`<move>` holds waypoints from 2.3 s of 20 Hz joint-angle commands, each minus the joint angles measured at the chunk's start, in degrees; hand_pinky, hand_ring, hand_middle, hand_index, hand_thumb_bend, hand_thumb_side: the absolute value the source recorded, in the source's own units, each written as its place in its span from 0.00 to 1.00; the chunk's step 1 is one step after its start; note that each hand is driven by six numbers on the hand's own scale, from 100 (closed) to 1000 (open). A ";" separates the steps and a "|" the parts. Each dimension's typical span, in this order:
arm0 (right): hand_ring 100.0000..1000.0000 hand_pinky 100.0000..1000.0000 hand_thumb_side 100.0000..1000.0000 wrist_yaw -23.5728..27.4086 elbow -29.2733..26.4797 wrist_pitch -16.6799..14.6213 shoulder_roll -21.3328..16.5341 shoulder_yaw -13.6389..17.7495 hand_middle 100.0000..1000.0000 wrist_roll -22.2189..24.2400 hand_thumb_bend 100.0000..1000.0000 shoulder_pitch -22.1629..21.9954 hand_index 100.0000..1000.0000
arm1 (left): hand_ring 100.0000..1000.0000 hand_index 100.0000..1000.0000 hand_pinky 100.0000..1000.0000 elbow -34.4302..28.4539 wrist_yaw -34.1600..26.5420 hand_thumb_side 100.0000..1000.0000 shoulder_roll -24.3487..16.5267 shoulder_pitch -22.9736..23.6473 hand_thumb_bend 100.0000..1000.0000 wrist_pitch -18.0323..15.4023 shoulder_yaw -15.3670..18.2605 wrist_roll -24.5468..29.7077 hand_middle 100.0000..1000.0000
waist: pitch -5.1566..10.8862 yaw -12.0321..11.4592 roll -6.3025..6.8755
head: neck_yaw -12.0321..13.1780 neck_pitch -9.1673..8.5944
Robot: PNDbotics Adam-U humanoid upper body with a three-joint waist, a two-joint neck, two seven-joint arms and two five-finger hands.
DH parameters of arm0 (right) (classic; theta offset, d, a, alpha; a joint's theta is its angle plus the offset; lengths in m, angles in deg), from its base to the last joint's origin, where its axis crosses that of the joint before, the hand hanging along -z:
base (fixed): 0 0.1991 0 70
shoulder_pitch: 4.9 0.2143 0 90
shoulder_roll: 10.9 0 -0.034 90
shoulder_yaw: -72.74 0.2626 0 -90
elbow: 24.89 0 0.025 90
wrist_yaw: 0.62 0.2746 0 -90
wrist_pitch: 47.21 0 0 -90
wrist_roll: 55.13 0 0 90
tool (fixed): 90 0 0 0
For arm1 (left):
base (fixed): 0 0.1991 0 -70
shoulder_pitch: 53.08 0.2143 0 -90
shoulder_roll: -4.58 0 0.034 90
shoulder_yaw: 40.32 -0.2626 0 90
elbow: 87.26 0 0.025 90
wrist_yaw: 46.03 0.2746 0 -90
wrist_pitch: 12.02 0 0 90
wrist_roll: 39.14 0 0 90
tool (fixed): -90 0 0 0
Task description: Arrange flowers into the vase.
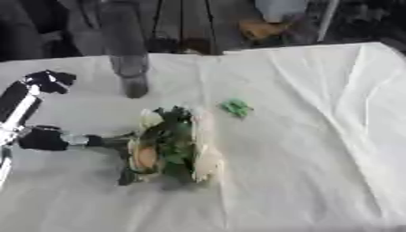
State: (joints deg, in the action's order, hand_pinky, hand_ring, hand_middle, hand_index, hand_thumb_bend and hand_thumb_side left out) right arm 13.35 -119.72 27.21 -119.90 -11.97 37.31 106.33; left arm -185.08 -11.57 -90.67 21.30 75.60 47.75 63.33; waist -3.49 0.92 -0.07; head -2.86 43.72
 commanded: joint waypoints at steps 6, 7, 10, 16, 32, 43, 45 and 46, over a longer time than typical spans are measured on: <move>0.81 0.77 0.41 0.35 -1.02 0.15 -0.87 0.41 0.87 -0.13 0.10 1.03 0.94 | 0.67 0.81 0.76 -0.61 0.61 0.31 -1.14 -0.42 1.00 0.19 -0.22 1.64 0.65 | 0.68 -0.05 -0.26 | 0.01 -0.17; 0.81 0.77 0.41 0.35 -1.01 0.14 -0.87 0.40 0.87 -0.12 0.10 1.04 0.94 | 0.67 0.81 0.76 -0.63 0.68 0.31 -1.17 -0.41 1.00 0.20 -0.24 1.67 0.64 | 0.69 -0.03 -0.28 | -0.03 -0.17; 0.81 0.77 0.41 0.35 -0.94 0.15 -0.84 0.39 0.87 -0.07 0.10 1.02 0.94 | 0.66 0.80 0.76 -0.41 1.31 0.31 -1.45 -0.44 1.00 0.28 -0.42 2.36 0.64 | 0.73 0.01 -0.35 | -0.12 -0.16; 0.81 0.77 0.42 0.39 -0.71 0.23 -0.74 0.23 0.87 0.22 0.10 0.99 0.94 | 0.60 0.77 0.71 1.01 5.30 0.29 -2.21 -1.37 1.00 1.26 -1.09 4.56 0.59 | 0.92 0.17 -0.40 | -0.23 -0.03; 0.82 0.77 0.42 0.48 -0.53 0.29 -0.58 0.10 0.87 0.62 0.11 1.12 0.95 | 0.53 0.73 0.65 6.91 11.75 0.13 -1.47 -3.00 0.71 0.20 -5.78 9.39 0.54 | 1.08 0.50 -0.42 | 0.01 -0.03; 0.82 0.77 0.42 0.48 -0.59 0.31 -0.33 0.14 0.87 0.59 0.11 1.05 0.95 | 0.50 0.71 0.64 10.73 12.64 0.11 0.20 -2.81 0.65 0.76 -7.49 6.90 0.52 | 0.91 0.53 -0.47 | 0.37 -0.11; 0.82 0.77 0.42 0.49 -0.60 0.31 -0.31 0.16 0.87 0.58 0.11 1.01 0.95 | 0.50 0.71 0.64 11.93 12.39 0.10 0.64 -2.94 0.64 0.68 -7.33 6.65 0.51 | 0.90 0.54 -0.49 | 0.39 -0.15; 0.82 0.77 0.42 0.48 -0.59 0.32 -0.30 0.17 0.87 0.58 0.11 1.00 0.95 | 0.50 0.71 0.64 12.48 12.28 0.09 0.86 -3.02 0.64 0.72 -7.19 6.24 0.52 | 0.90 0.52 -0.50 | 0.41 -0.14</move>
State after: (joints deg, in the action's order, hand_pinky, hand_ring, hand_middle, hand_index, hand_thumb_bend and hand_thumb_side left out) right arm 13.40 -119.80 27.64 -118.97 -12.33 37.84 106.38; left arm -172.61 0.87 -89.35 19.21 76.34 40.08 70.01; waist -3.01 1.41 -0.44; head -2.60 43.73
